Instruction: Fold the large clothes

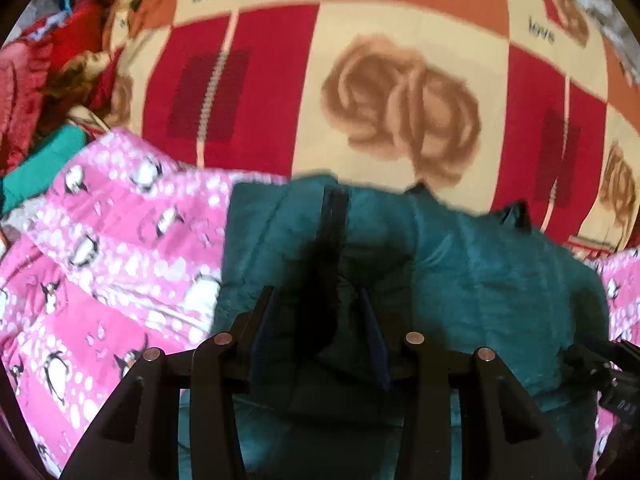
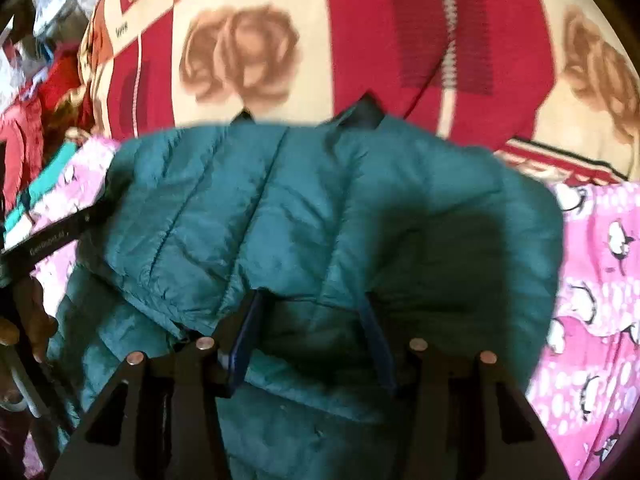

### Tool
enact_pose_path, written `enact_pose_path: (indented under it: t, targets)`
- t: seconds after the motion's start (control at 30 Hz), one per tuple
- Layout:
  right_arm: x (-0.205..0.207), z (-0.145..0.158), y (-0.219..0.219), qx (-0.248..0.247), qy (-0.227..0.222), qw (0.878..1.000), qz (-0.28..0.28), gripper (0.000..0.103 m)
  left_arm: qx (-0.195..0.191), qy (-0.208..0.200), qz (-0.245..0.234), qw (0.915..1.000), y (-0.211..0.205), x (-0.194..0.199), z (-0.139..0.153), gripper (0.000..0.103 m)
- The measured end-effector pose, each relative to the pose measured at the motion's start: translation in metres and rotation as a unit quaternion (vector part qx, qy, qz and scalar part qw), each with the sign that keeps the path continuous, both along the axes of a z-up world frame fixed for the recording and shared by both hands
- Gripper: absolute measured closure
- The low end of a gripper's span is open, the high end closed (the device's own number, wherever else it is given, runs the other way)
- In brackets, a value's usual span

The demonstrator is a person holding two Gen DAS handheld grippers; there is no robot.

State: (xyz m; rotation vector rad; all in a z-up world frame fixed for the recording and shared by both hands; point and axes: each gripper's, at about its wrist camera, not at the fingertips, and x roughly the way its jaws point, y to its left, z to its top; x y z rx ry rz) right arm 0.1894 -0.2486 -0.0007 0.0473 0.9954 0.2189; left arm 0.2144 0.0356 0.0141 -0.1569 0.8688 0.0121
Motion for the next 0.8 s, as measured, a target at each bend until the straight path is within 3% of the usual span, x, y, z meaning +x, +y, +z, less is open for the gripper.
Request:
enact_pose_path:
  t: [0.03, 0.13, 0.37, 0.57, 0.7, 0.8]
  targets:
    - [-0.002, 0.007, -0.006, -0.001, -0.012, 1.0, -0.007, 0.048, 0.004, -0.017, 0.002, 0.9999, -0.001, -0.003, 0.008, 0.084]
    - [0.003, 0.018, -0.027, -0.016, -0.032, 0.999, -0.039, 0.024, 0.014, -0.037, -0.005, 0.9992, -0.01, -0.002, 0.02, 0.084]
    - [0.026, 0.011, -0.06, -0.045, -0.034, 0.995, -0.08, 0.023, 0.042, -0.026, -0.016, 0.9986, -0.028, 0.016, 0.003, 0.084]
    - [0.049, -0.019, -0.069, -0.081, -0.017, 0.993, -0.085, 0.023, 0.052, -0.002, -0.016, 0.9985, -0.029, 0.029, -0.022, 0.084]
    - [0.06, -0.04, -0.079, -0.068, 0.004, 0.993, -0.092, 0.023, 0.051, 0.004, -0.023, 0.9984, -0.031, 0.032, -0.032, 0.084]
    - [0.06, -0.038, -0.08, -0.069, 0.006, 0.993, -0.096, 0.023, 0.058, 0.005, -0.023, 0.998, -0.032, 0.031, -0.034, 0.084]
